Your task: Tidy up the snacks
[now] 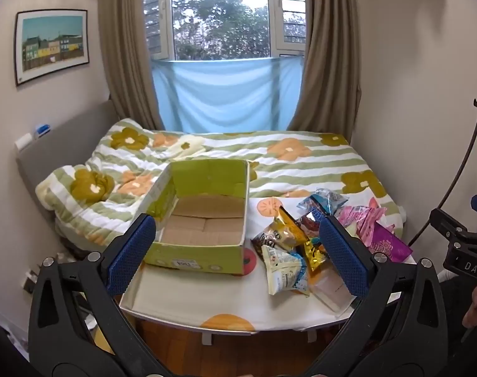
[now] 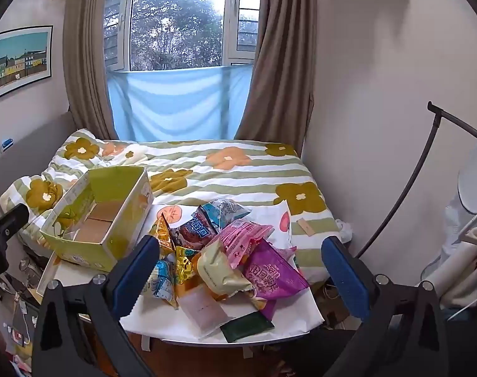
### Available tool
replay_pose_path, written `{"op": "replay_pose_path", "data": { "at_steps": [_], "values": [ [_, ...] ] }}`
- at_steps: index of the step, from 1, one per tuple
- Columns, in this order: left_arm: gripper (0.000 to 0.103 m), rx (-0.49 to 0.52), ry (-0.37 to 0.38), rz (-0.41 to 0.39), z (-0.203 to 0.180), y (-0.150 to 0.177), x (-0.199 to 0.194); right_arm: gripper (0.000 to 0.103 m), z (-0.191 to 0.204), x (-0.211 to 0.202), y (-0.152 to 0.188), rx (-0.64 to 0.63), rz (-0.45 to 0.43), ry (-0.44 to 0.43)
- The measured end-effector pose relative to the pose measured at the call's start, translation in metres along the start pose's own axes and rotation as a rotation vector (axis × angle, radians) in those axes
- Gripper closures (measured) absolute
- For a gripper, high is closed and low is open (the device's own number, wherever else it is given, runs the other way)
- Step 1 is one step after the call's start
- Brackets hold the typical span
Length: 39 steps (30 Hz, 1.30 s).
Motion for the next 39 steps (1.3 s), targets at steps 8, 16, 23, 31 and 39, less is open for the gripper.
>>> {"op": "replay_pose_path", "data": {
  "at_steps": [8,16,23,31,39],
  "values": [
    [0.0,-0.021,0.003,-0.032,-0.002,-0.002,-0.004,0.0,0.001,-0.002,0.001,-0.007,0.011,0.003],
    [0.0,-0.031,0.011,-0.006,0.002,-0.003,0.001,0.0,0.002,0.002,-0.001,-0.007,0.021,0.0],
    [0.0,-0.021,0.003,-0.006,0.001,-0.005,0.002,0.0,0.003,0.003,-0.002,-0.006,0.019,-0.008],
    [0.0,-0.008,0.009,-0.005,-0.004,-0.004,0.002,0.0,0.004,0.004,-0.001,-0.005,0.02,-0.011],
    [0.0,-0.019,0.028,0.007,-0.005,-0.004,0.003,0.0,0.004,0.003,0.0,-0.005,0.022,-0.012]
  ]
}}
Point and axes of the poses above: each gripper's, at about its wrist camera, not at the fingertips, and x roughly the way its jaws point, z to its left, y to its underside, the point moved 3 cm from there along x, roughly the way its jaws point, and after that the axes turned 2 degrees about -x, right-handed, at the moved point
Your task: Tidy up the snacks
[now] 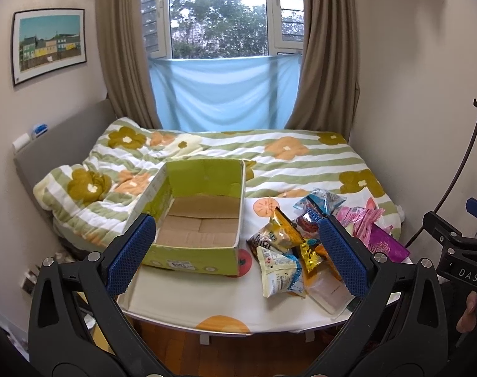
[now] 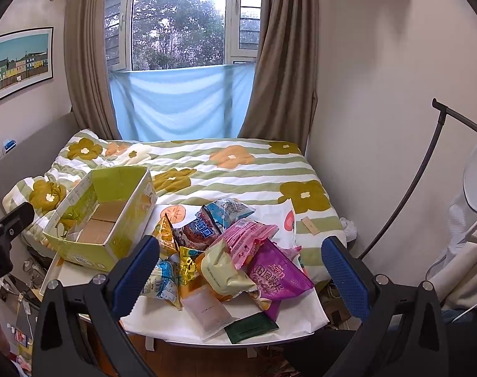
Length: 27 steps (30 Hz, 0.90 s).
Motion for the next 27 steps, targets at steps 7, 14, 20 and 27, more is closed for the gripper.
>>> {"op": "replay_pose_path", "data": {
  "at_steps": [7,14,20,27],
  "values": [
    [0.0,-0.003,-0.011,0.004,-0.0026,0.001,0.0011,0.0,0.0021,-0.0001,0.0021,-0.002,0.005,-0.004],
    [0.0,0.002,-0.028,0.006,-0.0034,0.0012,0.0007,0.0,0.0016,-0.001,0.0034,0.007,0.013,-0.015],
    [0.0,0.002,-0.029,0.006,-0.003,0.0011,-0.0001,0.0,0.0014,-0.0006,0.0038,0.006,0.014,-0.019],
    [0.0,0.003,-0.029,0.007,-0.0033,0.0017,-0.0003,0.0,0.0007,-0.0009,0.0034,0.009,0.015,-0.022]
  ]
}}
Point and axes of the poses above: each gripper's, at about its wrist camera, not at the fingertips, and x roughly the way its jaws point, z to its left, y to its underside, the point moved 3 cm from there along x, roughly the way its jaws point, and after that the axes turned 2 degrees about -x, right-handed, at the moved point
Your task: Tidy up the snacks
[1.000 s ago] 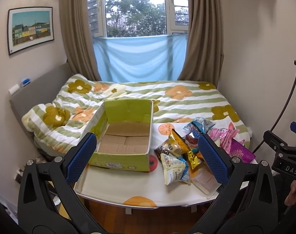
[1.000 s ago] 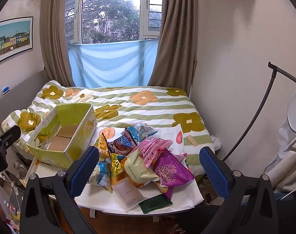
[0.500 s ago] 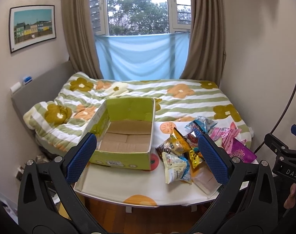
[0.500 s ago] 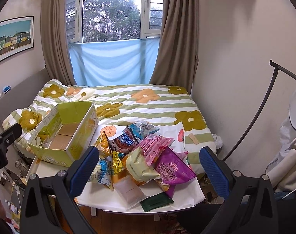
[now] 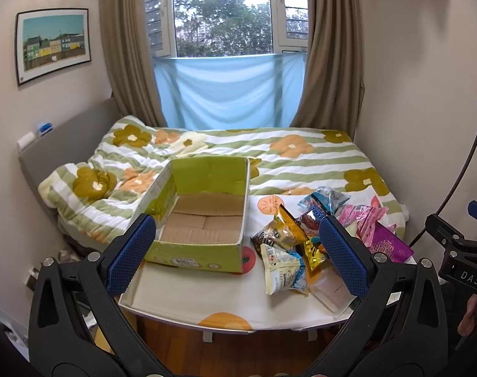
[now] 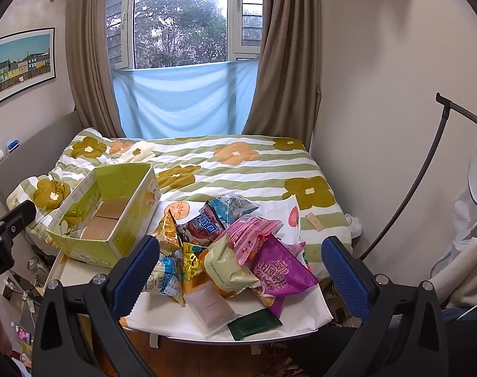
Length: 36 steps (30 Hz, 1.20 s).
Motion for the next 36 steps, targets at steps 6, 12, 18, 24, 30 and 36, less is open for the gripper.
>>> {"op": "replay_pose_path", "data": {
  "at_steps": [6,12,18,24,30,36],
  "values": [
    [0.0,-0.004,0.003,0.004,0.0,0.001,-0.003,0.0,-0.003,0.002,0.0,0.007,0.004,0.0],
    [0.0,-0.008,0.01,0.01,0.0,-0.001,0.0,0.0,-0.005,0.003,0.0,0.008,0.005,-0.001],
    [0.0,-0.008,0.011,0.011,-0.001,0.0,0.002,0.0,-0.006,0.003,0.001,0.009,0.007,-0.002],
    [0.0,-0.013,0.012,0.016,-0.002,0.001,0.003,0.0,-0.006,0.005,0.001,0.009,0.009,-0.007],
    [0.0,-0.027,0.024,0.047,0.0,0.006,0.011,0.0,-0.006,0.007,0.002,0.01,0.013,-0.011],
    [0.0,-0.062,0.054,0.159,-0.003,0.022,0.038,0.0,-0.013,0.024,0.012,0.018,0.069,-0.052]
  ]
}}
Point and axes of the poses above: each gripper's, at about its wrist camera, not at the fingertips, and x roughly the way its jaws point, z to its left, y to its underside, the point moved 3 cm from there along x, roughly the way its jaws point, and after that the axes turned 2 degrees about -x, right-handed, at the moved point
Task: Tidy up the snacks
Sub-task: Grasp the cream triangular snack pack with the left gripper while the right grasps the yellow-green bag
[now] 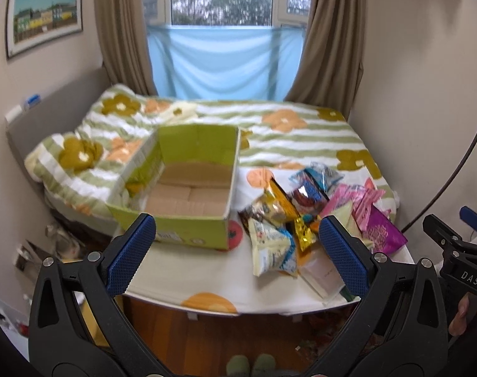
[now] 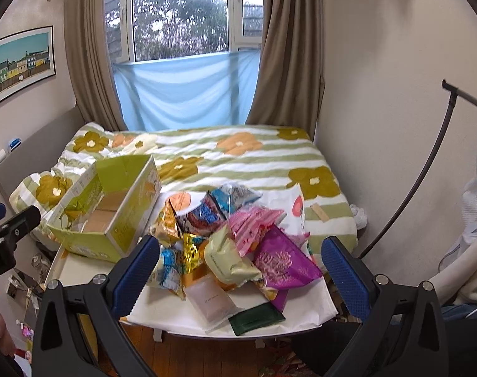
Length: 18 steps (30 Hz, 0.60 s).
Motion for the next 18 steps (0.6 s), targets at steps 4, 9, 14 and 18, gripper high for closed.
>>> {"op": "replay_pose_path", "data": {
  "at_steps": [4,9,14,18],
  "values": [
    [0.0,-0.017,0.027,0.072,-0.004,0.015,0.028,0.0,-0.01,0.021,0.008,0.009,0.039,-0.032],
    [0.0,-0.008,0.078,0.18,-0.013,0.04,0.076,0.0,-0.015,0.059,0.022,-0.014,0.084,-0.072],
    [0.0,0.002,0.149,0.263,-0.023,0.055,0.128,0.0,-0.012,0.099,0.039,-0.07,0.124,-0.08],
    [0.0,0.015,0.183,0.346,-0.03,0.069,0.175,0.0,-0.006,0.134,0.055,-0.145,0.161,-0.08]
  ]
}}
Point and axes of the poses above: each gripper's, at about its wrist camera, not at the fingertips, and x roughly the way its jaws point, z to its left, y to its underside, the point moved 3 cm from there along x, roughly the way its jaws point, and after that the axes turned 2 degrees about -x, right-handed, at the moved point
